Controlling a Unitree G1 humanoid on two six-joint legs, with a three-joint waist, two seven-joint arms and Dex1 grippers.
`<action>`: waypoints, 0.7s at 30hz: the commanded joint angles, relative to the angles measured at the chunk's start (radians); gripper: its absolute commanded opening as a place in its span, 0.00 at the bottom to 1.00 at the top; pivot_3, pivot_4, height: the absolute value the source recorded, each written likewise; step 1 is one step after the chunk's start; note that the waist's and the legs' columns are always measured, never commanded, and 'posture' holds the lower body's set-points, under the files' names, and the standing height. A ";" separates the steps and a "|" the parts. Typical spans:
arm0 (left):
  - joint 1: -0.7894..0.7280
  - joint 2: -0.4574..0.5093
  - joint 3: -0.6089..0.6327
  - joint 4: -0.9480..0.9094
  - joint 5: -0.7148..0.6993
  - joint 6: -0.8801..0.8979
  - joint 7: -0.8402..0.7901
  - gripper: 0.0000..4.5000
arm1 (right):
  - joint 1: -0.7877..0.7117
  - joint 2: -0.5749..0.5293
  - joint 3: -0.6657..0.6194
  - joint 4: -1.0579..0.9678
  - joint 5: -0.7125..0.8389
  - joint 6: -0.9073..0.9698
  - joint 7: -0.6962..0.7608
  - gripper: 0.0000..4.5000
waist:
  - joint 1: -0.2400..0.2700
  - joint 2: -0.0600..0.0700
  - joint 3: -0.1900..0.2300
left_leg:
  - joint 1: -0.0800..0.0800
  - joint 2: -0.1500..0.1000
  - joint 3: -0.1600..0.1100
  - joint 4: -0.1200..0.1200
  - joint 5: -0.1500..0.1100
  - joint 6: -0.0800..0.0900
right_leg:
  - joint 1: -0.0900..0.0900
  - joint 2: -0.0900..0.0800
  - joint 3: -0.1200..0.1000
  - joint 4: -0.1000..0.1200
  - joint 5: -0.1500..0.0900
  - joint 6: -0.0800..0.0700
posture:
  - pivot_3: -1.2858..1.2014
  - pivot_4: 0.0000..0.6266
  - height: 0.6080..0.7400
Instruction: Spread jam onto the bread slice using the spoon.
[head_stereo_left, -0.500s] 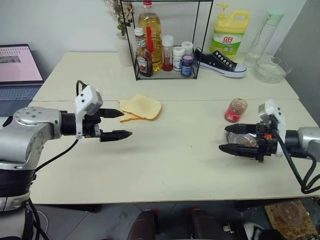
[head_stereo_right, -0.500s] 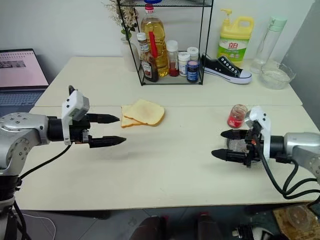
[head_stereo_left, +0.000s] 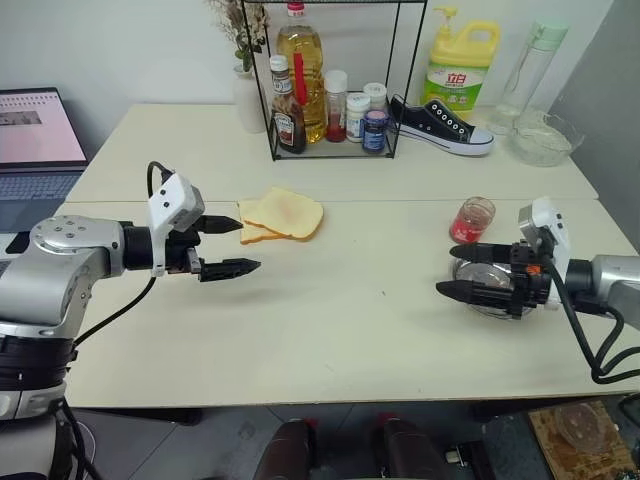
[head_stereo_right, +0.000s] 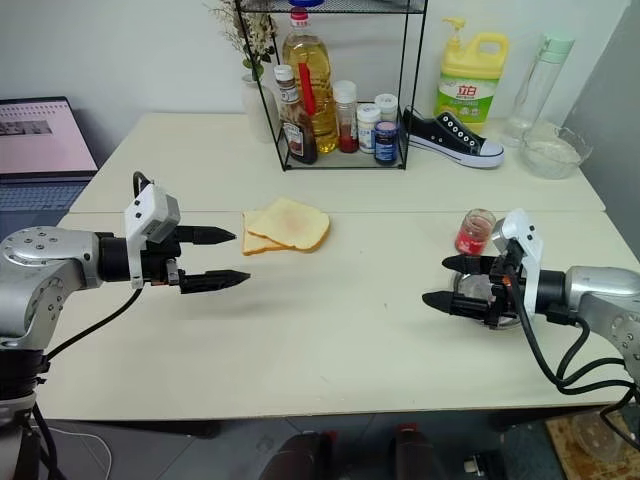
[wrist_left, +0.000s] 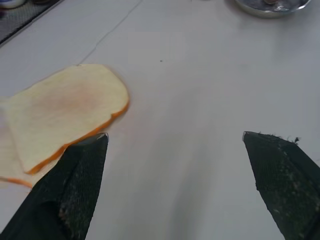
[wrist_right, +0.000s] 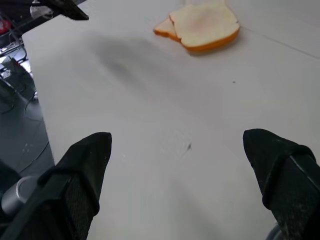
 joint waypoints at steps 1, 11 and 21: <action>-0.049 -0.065 0.009 0.118 0.090 -0.124 0.121 1.00 | -0.034 0.065 -0.006 -0.055 -0.051 -0.067 -0.086 0.99 | 0.001 0.000 0.000 | 0.000 0.000 0.000 0.000 0.000 0.000 | 0.000 0.000 0.000 0.001 0.000 0.000 | 0.52 0.24 1.00; -0.229 -0.358 -0.135 0.460 0.264 -0.414 0.212 1.00 | -0.102 0.237 0.169 -0.121 -0.128 -0.089 -0.167 0.99 | 0.008 -0.001 -0.001 | -0.001 -0.002 -0.001 0.002 0.000 0.000 | 0.000 0.000 -0.001 0.001 0.000 0.000 | 0.52 0.24 1.00; -0.428 -0.514 -0.224 0.939 0.465 -0.766 0.367 1.00 | -0.069 0.295 0.179 -0.145 -0.171 -0.088 -0.214 0.99 | 0.004 -0.002 0.000 | -0.002 -0.002 0.000 0.002 0.000 0.000 | -0.002 0.000 -0.004 0.003 0.000 0.000 | 0.52 0.24 1.00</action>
